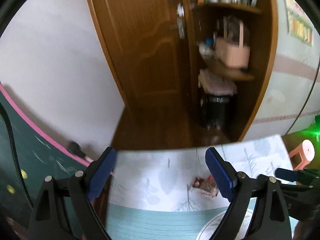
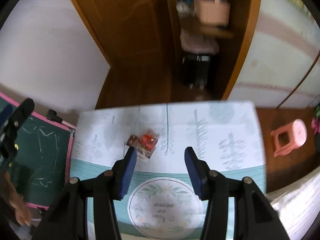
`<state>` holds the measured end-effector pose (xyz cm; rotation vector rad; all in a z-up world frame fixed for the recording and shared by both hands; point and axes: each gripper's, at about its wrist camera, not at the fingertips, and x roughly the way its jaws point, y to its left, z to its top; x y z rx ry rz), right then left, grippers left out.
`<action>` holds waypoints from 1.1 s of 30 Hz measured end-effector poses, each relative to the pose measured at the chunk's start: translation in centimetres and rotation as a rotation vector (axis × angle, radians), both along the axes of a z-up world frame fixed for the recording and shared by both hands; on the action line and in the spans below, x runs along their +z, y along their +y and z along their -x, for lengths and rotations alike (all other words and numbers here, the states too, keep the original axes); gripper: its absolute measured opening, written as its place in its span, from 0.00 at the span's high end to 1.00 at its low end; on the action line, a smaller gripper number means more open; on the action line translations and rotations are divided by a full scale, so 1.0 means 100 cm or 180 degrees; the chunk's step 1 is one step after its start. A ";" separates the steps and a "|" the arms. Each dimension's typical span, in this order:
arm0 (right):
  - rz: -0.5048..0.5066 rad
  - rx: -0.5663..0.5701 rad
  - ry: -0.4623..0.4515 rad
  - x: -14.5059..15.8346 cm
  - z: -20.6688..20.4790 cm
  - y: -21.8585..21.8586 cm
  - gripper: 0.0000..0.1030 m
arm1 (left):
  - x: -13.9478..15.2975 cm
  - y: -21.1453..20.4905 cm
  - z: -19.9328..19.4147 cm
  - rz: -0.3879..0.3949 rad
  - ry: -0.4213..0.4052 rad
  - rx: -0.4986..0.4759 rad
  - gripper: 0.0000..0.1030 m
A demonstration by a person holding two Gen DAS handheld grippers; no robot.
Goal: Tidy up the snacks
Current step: 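Move both open tools back over the remaining red candies on the cloth, then grasp the brown chocolate bar with the left tool while the right tool grasps the orange candy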
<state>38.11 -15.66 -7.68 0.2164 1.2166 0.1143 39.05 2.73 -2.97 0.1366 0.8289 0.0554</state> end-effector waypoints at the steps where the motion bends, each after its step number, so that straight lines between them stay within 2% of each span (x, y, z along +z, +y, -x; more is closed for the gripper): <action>1: -0.0064 -0.0011 0.0085 -0.019 -0.007 0.004 0.51 | -0.023 0.000 -0.009 0.0029 0.0121 0.0035 0.13; 6: -0.0266 -0.0039 0.0308 -0.076 -0.035 0.020 0.51 | -0.099 0.002 -0.026 0.0117 0.0484 0.0146 0.13; 13: -0.0462 -0.0103 0.0494 -0.127 -0.055 0.043 0.51 | -0.156 0.023 -0.030 0.0289 0.0713 0.0329 0.13; 18: -0.0454 -0.0192 0.0535 -0.149 -0.062 0.051 0.51 | -0.172 0.037 -0.036 0.0435 0.0791 0.0420 0.13; 24: -0.0382 -0.0118 0.0445 -0.155 -0.060 0.051 0.54 | -0.180 0.035 -0.038 0.0553 0.0903 0.0413 0.13; 29: -0.0238 -0.0057 0.0597 -0.155 -0.046 0.039 0.55 | -0.189 0.015 -0.038 0.0557 0.0981 0.0361 0.13; 33: -0.0379 0.0000 0.0748 -0.156 -0.029 0.025 0.55 | -0.198 0.004 -0.040 0.0607 0.1095 0.0361 0.13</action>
